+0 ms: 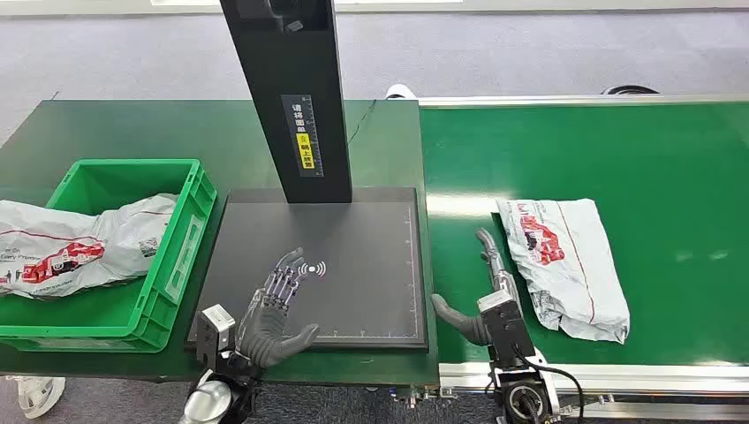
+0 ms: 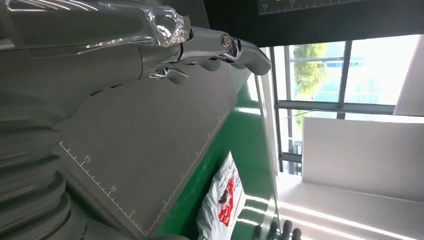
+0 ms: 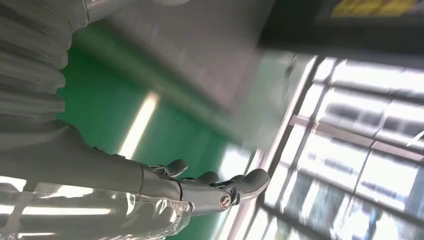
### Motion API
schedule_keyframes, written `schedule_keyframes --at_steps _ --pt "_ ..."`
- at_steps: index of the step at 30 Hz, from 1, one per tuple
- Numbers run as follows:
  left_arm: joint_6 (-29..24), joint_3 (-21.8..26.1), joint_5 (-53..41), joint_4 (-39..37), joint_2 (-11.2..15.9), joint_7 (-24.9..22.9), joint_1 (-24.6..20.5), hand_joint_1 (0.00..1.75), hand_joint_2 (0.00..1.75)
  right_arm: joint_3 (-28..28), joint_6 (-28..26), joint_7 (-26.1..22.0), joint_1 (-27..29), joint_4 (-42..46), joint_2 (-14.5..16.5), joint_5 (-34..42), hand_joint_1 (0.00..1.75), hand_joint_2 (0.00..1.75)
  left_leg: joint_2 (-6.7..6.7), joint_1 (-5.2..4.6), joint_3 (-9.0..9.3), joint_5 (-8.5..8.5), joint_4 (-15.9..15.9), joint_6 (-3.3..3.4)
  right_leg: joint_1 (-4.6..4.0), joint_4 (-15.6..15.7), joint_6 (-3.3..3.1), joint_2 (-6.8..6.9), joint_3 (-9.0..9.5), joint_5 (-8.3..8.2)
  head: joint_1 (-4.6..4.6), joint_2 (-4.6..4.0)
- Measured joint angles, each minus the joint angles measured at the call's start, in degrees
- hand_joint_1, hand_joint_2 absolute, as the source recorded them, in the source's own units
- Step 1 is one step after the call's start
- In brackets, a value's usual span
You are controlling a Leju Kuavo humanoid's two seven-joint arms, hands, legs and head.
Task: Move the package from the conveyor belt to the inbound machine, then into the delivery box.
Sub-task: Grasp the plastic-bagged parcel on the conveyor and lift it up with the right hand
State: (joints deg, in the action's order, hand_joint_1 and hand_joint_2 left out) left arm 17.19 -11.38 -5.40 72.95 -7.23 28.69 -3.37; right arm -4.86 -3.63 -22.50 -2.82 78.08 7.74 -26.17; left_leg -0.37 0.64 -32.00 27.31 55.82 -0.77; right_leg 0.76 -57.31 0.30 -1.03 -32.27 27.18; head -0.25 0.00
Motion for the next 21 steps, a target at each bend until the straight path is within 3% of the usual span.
schedule_keyframes --at_steps 6,13,21 --pt "0.14 0.57 -0.07 0.73 0.01 0.02 0.58 0.0 1.75 4.7 -0.73 2.04 -2.16 0.72 -2.18 -1.42 0.0 1.75 -0.05 0.0 0.0 0.0 0.01 0.0 0.01 0.0 0.01 0.02 0.02 -0.01 0.01 0.0" --pt "1.1 1.16 0.13 1.9 0.11 0.12 1.01 0.0 1.75 12.15 -0.3 3.26 -6.75 -4.37 -6.1 -3.31 0.0 1.75 -0.15 -0.01 0.0 -0.01 0.03 0.01 0.02 0.0 0.02 0.07 0.04 -0.02 -0.01 0.0" --pt "1.15 1.41 0.15 2.2 0.13 0.12 1.17 0.0 1.75 14.68 -0.11 3.29 -8.04 -7.07 -7.27 -3.53 0.0 1.75 -0.14 0.01 -0.02 0.0 0.02 0.01 0.0 0.0 0.02 0.09 0.03 -0.01 -0.01 0.0"
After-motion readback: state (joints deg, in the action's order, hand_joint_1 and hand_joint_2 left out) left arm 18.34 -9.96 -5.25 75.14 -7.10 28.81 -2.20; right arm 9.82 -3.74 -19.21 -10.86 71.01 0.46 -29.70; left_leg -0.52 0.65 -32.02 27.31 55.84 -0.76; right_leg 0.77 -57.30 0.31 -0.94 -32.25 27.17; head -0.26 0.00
